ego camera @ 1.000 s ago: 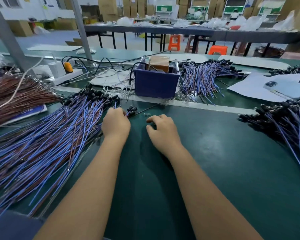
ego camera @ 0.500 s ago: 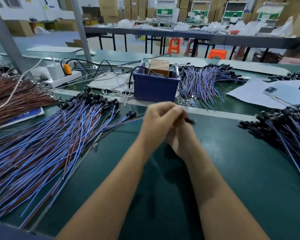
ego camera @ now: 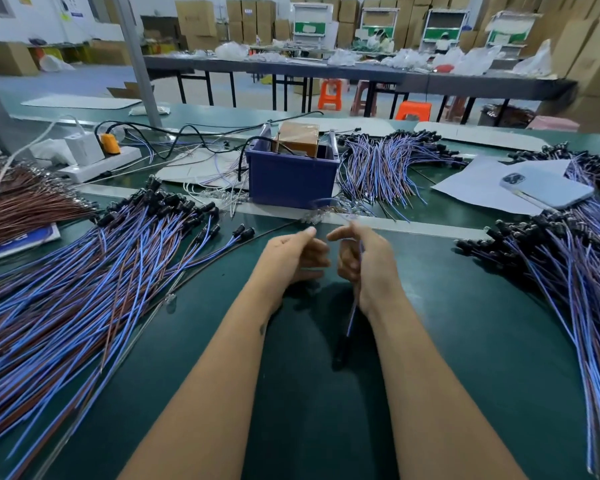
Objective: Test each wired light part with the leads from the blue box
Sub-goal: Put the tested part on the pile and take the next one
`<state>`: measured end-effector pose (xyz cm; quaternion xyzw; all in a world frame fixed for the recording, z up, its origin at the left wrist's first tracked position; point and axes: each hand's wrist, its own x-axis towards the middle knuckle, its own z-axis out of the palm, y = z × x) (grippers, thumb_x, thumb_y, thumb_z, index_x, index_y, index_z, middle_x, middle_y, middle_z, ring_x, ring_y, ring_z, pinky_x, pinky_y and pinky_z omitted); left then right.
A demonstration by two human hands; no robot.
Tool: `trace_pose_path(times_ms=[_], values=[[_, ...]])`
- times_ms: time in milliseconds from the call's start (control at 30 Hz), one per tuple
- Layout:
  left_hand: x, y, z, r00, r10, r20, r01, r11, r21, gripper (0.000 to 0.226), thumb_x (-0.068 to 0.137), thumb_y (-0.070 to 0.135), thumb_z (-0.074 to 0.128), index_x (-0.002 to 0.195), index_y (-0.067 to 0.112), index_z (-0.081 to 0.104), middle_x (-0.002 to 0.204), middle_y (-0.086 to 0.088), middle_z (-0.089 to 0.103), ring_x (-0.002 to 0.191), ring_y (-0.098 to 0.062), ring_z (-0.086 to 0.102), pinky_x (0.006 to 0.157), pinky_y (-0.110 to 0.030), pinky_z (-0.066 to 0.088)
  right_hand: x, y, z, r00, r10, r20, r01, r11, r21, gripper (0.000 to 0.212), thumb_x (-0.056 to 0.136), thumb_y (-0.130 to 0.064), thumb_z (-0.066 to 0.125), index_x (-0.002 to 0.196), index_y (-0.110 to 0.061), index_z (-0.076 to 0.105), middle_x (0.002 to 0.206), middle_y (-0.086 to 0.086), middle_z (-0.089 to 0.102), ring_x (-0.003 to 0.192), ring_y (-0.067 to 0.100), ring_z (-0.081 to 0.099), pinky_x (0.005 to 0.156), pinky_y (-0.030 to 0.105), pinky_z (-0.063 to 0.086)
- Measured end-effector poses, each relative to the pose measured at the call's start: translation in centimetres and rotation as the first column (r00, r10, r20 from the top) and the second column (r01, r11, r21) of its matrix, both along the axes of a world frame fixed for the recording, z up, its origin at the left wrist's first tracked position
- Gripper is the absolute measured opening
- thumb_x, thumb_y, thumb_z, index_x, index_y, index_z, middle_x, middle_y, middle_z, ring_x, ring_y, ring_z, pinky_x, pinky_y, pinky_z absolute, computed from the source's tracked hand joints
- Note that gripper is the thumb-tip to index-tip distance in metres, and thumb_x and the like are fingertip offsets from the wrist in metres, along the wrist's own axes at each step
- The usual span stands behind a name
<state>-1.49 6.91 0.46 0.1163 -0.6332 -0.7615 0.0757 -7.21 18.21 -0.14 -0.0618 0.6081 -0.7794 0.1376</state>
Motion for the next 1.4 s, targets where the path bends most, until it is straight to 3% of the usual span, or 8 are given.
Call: trace_pose_path(times_ms=[67, 233, 367, 467, 667, 833, 1167, 1400], values=[[-0.1, -0.1, -0.3, 0.997, 0.058, -0.048, -0.057, 0.998, 0.025, 0.032, 0.101, 0.025, 0.047, 0.089, 0.004, 0.069, 0.074, -0.008, 0.068, 0.071, -0.021, 0.065, 0.070, -0.033, 0.056, 0.6, -0.8, -0.3, 0.994, 0.106, -0.033, -0.103, 0.992, 0.070, 0.019, 0.090, -0.019, 0.052, 0.075, -0.011, 0.060, 0.058, 0.002, 0.048, 0.047, 0.016, 0.040, 0.045, 0.023, 0.033], [-0.3, -0.4, -0.8, 0.972, 0.208, -0.110, -0.209, 0.978, 0.001, 0.024, 0.098, 0.020, 0.054, 0.083, 0.013, 0.071, 0.063, 0.006, 0.066, 0.044, -0.009, 0.046, 0.043, -0.018, 0.036, 1.6, -2.4, -1.5, 0.949, 0.263, -0.174, -0.183, 0.908, 0.377, 0.023, 0.094, -0.017, 0.055, 0.071, -0.017, 0.059, 0.077, 0.014, 0.061, 0.061, 0.011, 0.051, 0.057, 0.021, 0.042], [-0.4, -1.1, -1.2, 0.970, 0.208, -0.122, -0.220, 0.971, -0.090, 0.015, 0.095, 0.017, 0.059, 0.092, 0.018, 0.073, 0.072, 0.001, 0.065, 0.069, -0.013, 0.059, 0.066, -0.027, 0.044, 1.6, -2.2, -1.7, 0.963, 0.061, -0.264, 0.019, 0.957, 0.290, 0.023, 0.095, -0.028, 0.056, 0.075, -0.018, 0.061, 0.073, -0.001, 0.062, 0.063, 0.008, 0.054, 0.059, 0.017, 0.043], [-0.5, -1.1, -1.3, 0.978, 0.154, -0.137, -0.175, 0.972, -0.157, 0.015, 0.093, 0.012, 0.062, 0.103, 0.020, 0.069, 0.065, 0.007, 0.067, 0.063, -0.004, 0.060, 0.060, -0.018, 0.044, 1.2, -1.9, -1.8, 0.946, -0.113, -0.305, 0.183, 0.960, 0.210, 0.011, 0.094, -0.028, 0.058, 0.087, -0.021, 0.062, 0.080, -0.004, 0.065, 0.070, 0.007, 0.058, 0.063, 0.016, 0.046], [-0.8, -1.1, -2.2, 0.959, 0.191, -0.208, -0.272, 0.822, -0.500, 0.024, 0.082, 0.006, 0.070, 0.104, 0.017, 0.073, 0.056, 0.004, 0.057, 0.047, -0.006, 0.046, 0.056, -0.023, 0.039, 1.3, -2.2, -1.9, 0.942, -0.049, -0.331, 0.149, 0.948, 0.282, 0.012, 0.090, -0.025, 0.064, 0.078, -0.024, 0.063, 0.077, -0.006, 0.067, 0.069, 0.007, 0.059, 0.067, 0.021, 0.048], [-0.8, -1.0, -2.4, 0.959, 0.168, -0.228, -0.273, 0.760, -0.590, 0.026, 0.080, 0.008, 0.069, 0.101, 0.022, 0.073, 0.045, 0.013, 0.050, 0.042, -0.001, 0.040, 0.049, -0.019, 0.034, 1.0, -2.3, -2.1, 0.930, -0.072, -0.359, 0.199, 0.923, 0.329, 0.018, 0.088, -0.021, 0.063, 0.070, -0.024, 0.061, 0.074, -0.006, 0.065, 0.067, 0.008, 0.058, 0.065, 0.020, 0.046], [-0.7, -1.9, -2.0, 0.984, 0.042, -0.175, -0.120, 0.874, -0.470, 0.031, 0.081, 0.007, 0.075, 0.112, 0.012, 0.069, 0.042, 0.015, 0.047, 0.041, 0.001, 0.038, 0.047, -0.010, 0.032, 0.8, -2.5, -1.9, 0.937, -0.051, -0.344, 0.162, 0.940, 0.300, 0.018, 0.090, -0.017, 0.059, 0.075, -0.024, 0.063, 0.076, -0.006, 0.066, 0.068, 0.008, 0.058, 0.065, 0.020, 0.047], [-0.4, -3.5, -2.0, 0.976, 0.076, -0.203, -0.146, 0.923, -0.357, 0.019, 0.091, 0.016, 0.066, 0.104, 0.029, 0.070, 0.057, 0.004, 0.044, 0.057, -0.008, 0.049, 0.059, -0.023, 0.044, 0.4, -2.0, -1.6, 0.950, -0.175, -0.258, 0.220, 0.963, 0.156, 0.013, 0.094, -0.012, 0.056, 0.082, -0.015, 0.060, 0.063, -0.001, 0.065, 0.055, 0.009, 0.057, 0.056, 0.022, 0.048]])
